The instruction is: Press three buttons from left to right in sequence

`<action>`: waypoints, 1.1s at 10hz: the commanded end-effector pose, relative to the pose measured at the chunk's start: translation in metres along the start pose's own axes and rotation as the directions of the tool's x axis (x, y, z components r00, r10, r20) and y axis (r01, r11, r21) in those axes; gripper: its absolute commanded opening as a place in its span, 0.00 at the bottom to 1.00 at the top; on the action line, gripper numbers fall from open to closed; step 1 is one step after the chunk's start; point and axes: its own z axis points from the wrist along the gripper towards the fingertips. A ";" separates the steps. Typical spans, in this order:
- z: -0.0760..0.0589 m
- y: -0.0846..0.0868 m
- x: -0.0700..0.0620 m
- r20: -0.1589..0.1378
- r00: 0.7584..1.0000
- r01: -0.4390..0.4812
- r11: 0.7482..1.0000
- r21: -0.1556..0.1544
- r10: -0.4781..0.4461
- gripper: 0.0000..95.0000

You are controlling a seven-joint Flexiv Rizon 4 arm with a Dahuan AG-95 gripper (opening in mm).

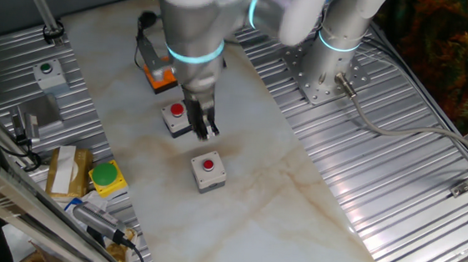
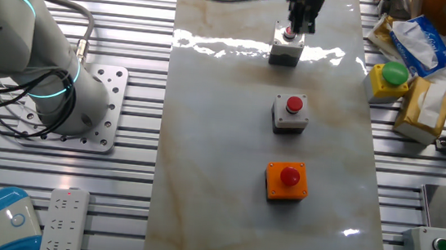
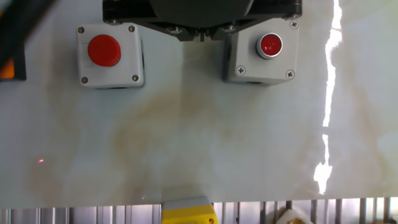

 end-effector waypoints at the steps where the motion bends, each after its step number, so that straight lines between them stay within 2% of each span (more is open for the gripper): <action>1: 0.014 0.022 -0.011 -0.005 1.000 -0.021 1.000 0.005 0.021 0.00; 5: 0.019 0.023 -0.013 -0.009 1.000 -0.016 1.000 0.007 0.016 0.00; 7: 0.024 0.021 -0.012 -0.012 1.000 -0.010 1.000 0.024 0.010 0.00; 11: 0.028 0.022 -0.007 -0.013 1.000 -0.011 1.000 0.000 0.011 0.00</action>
